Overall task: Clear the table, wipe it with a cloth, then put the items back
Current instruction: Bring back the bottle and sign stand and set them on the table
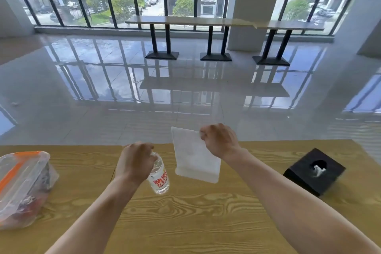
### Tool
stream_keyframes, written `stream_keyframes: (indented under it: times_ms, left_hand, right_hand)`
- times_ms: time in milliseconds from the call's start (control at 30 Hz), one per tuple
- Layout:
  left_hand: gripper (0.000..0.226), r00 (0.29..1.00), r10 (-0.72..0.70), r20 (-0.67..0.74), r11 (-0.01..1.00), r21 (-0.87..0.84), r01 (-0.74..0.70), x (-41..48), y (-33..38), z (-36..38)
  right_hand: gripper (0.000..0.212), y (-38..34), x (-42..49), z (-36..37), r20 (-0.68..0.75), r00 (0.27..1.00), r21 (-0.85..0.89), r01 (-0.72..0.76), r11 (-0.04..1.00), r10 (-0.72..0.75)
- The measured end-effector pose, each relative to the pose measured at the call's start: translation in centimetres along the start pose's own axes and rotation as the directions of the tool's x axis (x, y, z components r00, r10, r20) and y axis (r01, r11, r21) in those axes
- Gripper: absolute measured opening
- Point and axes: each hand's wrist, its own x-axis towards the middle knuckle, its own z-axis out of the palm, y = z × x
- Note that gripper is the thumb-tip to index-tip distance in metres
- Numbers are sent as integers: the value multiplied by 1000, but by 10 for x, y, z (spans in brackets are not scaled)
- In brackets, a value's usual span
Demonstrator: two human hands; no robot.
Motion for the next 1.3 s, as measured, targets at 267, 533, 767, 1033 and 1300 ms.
stream_keyframes:
  times_ms: [267, 533, 767, 1033, 1300]
  left_hand:
    - [27, 997, 78, 30, 995, -70, -75, -1, 106, 39]
    - [21, 988, 142, 67, 982, -132, -132, -10, 190, 72]
    - [19, 961, 236, 141, 963, -168, -212, -12, 226, 98]
    - [14, 917, 340, 206, 931, -214, -297, -18, 264, 117]
    - [28, 894, 413, 172, 902, -209, -377, -24, 313, 135]
  right_hand:
    - [39, 107, -39, -44, -70, 994, 29, -88, 996, 89]
    - [41, 181, -78, -83, -122, 981, 12, -153, 988, 153]
    - [37, 212, -120, -106, -187, 951, -21, -255, 967, 247]
    - [21, 243, -166, -123, -211, 873, 13, -447, 895, 439]
    - [23, 291, -195, -158, -274, 838, -43, -500, 865, 472]
